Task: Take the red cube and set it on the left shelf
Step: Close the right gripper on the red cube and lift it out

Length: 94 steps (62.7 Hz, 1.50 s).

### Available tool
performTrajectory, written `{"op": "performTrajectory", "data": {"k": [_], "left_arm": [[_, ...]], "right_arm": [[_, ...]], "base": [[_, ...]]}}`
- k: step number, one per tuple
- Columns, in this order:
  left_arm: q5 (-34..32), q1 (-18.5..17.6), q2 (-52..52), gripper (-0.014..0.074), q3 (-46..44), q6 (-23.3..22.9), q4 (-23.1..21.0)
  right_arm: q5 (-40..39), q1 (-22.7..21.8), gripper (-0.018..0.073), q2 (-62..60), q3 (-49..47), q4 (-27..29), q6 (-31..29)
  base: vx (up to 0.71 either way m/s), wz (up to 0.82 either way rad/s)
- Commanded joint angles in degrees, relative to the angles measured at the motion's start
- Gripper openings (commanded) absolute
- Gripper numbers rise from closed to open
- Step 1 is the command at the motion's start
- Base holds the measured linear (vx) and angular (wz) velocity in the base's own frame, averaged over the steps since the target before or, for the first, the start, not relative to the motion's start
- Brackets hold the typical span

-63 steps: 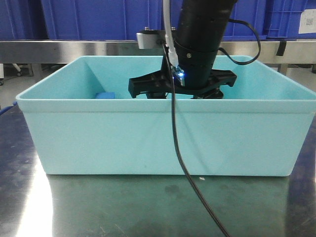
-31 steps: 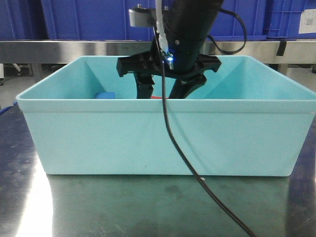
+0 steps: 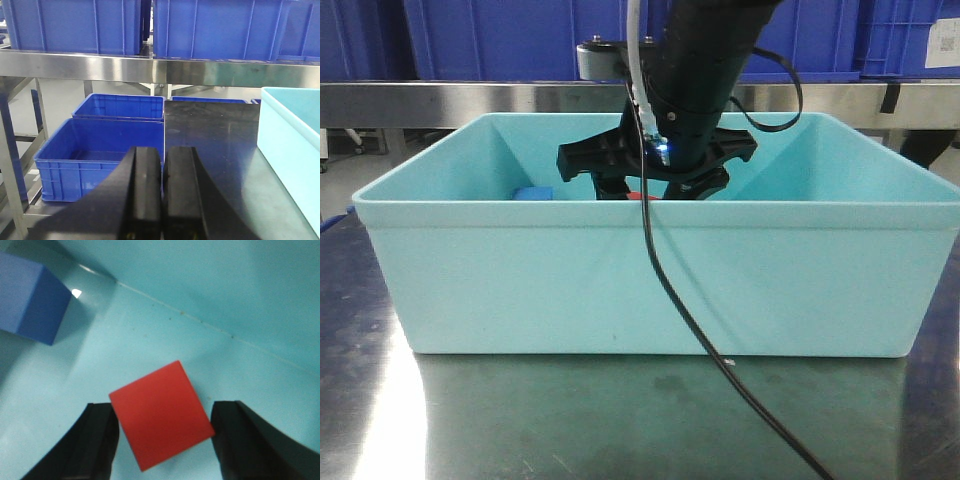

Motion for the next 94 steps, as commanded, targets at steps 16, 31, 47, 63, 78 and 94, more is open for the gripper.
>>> {"op": "performTrajectory", "data": {"k": [16,31,47,63,78,94], "left_arm": [[-5.23,-0.27,-0.9,0.0102,1.36,-0.42,-0.27],[-5.23,-0.27,-0.9,0.0102,1.36,-0.42,-0.27],[-5.23,-0.27,-0.9,0.0102,1.36,-0.42,-0.27],[-5.23,-0.27,-0.9,0.0102,1.36,-0.42,-0.27],[-5.23,-0.27,-0.9,0.0102,1.36,-0.42,-0.27],[-5.23,-0.27,-0.9,0.0102,1.36,-0.42,-0.27]], "right_arm": [[-6.56,-0.3,0.0474,-2.63,-1.86,-0.2,-0.05],[-5.01,-0.3,0.0161,-2.8,-1.86,-0.2,-0.1],[-2.33,-0.3,0.0049,-5.24,-2.95,-0.25,-0.1],[2.72,-0.3,0.0049,-13.4,-2.95,-1.33,-0.15],[3.78,-0.3,0.0049,-23.99,-1.61,-3.47,-1.46],[2.02,-4.56,0.0049,-38.12,12.26,-7.44,-1.46]], "base": [[0.0,0.0],[0.0,0.0],[0.0,0.0],[0.0,0.0],[0.0,0.0],[0.0,0.0]]}}
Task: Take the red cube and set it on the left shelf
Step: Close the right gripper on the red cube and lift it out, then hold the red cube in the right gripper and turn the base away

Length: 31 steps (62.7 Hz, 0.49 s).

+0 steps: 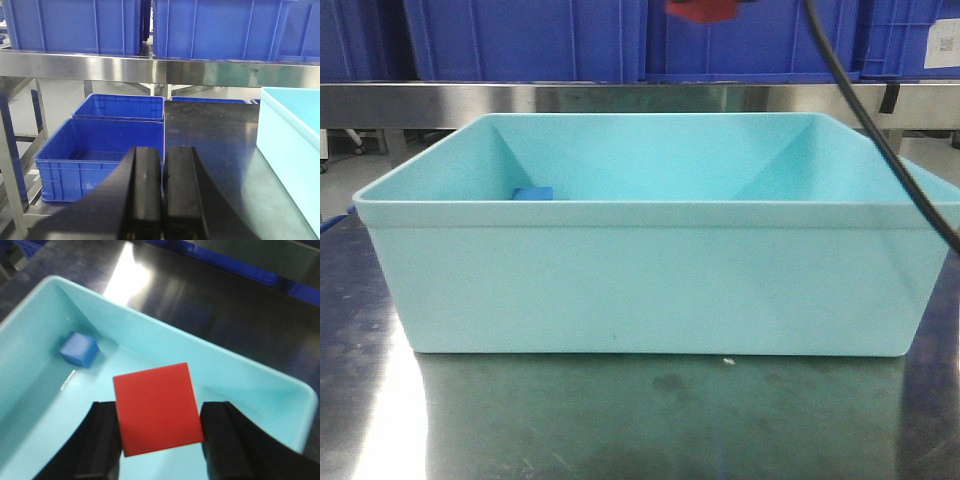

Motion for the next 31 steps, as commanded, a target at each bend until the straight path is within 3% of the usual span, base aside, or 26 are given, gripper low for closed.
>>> {"op": "performTrajectory", "data": {"k": [1,20,31], "left_arm": [[-5.23,-0.27,-0.9,0.0102,1.36,-0.42,-0.27],[-5.23,-0.27,-0.9,0.0102,1.36,-0.42,-0.27],[-5.23,-0.27,-0.9,0.0102,1.36,-0.42,-0.27]], "right_arm": [[-4.66,-3.03,0.0049,-7.92,4.19,-2.15,-0.52],[-5.93,-16.21,0.0049,-28.17,22.81,-3.27,-0.69],[-5.93,-18.35,0.0049,-39.95,30.05,-6.91,-1.33]], "base": [[0.0,0.0],[0.0,0.0],[0.0,0.0]]}}
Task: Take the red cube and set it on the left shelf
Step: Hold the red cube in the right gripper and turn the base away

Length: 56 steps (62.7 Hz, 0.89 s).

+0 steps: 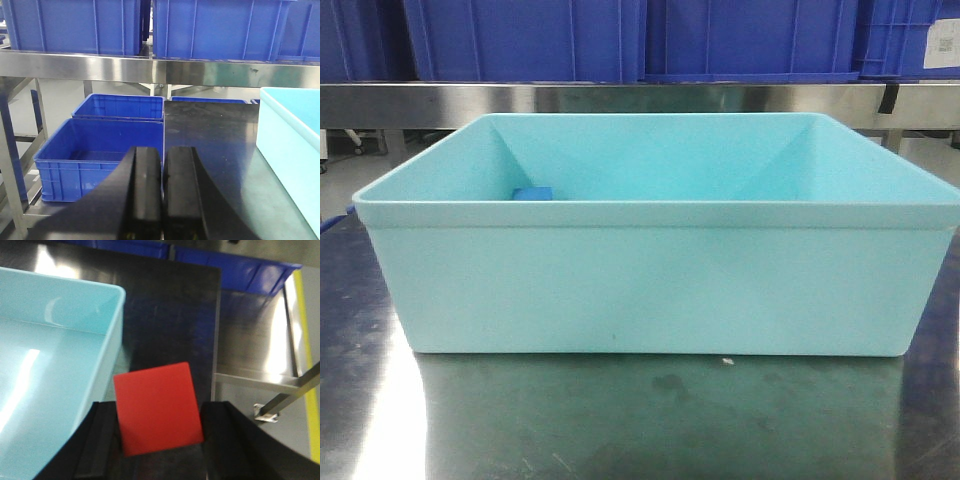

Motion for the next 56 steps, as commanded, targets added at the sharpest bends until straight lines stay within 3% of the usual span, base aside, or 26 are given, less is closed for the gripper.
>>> {"op": "performTrajectory", "data": {"k": [1,29,56], "left_arm": [[-5.23,-0.27,-0.9,0.0102,1.36,-0.42,-0.27],[-5.23,-0.27,-0.9,0.0102,1.36,-0.42,-0.27],[-5.23,-0.27,-0.9,0.0102,1.36,-0.42,-0.27]], "right_arm": [[-4.44,-0.65,0.0049,-7.15,2.2,-3.15,-0.86],[-7.88,-0.65,0.0049,-40.2,20.84,-4.1,-0.86],[-8.28,-0.65,0.0049,-45.12,22.91,-4.1,-0.86]], "base": [[0.0,0.0],[0.0,0.0],[0.0,0.0]]}}
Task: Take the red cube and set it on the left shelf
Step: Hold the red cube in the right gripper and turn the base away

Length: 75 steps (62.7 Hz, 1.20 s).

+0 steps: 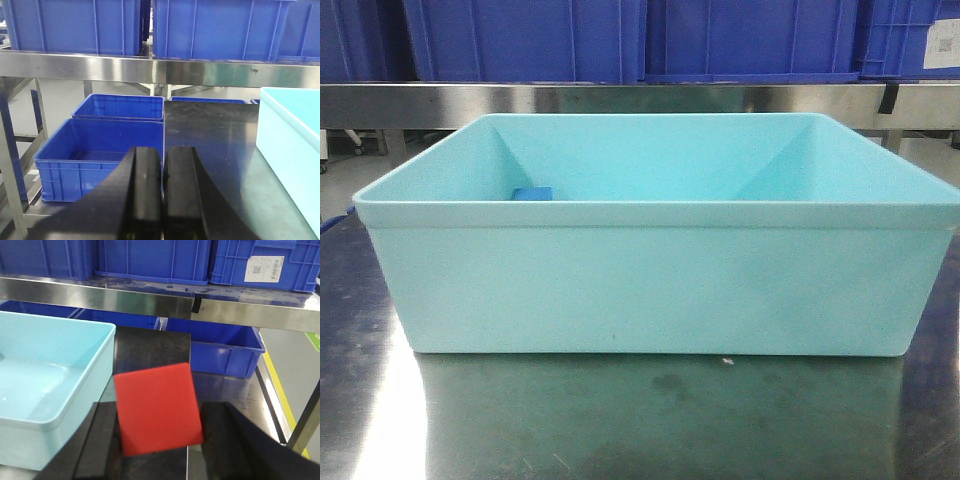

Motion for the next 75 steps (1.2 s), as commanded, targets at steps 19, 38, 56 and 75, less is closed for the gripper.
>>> {"op": "performTrajectory", "data": {"k": [19,38,56,75], "left_arm": [[-5.23,-0.27,-0.9,0.0102,1.36,-0.42,-0.27],[-5.23,-0.27,-0.9,0.0102,1.36,-0.42,-0.27],[-5.23,-0.27,-0.9,0.0102,1.36,-0.42,-0.27],[-5.23,-0.27,-0.9,0.0102,1.36,-0.42,-0.27]], "right_arm": [[-5.14,-0.4,0.0049,0.82,-1.57,-1.43,-0.55],[-5.14,-0.4,0.0049,0.82,-1.57,-1.43,-0.55],[-5.14,-0.4,0.0049,0.82,-1.57,-1.43,-0.55],[-5.14,-0.4,0.0049,0.82,-1.57,-1.43,-0.55]], "base": [[0.0,0.0],[-0.03,0.03],[-0.04,0.41],[-0.11,0.52]]}}
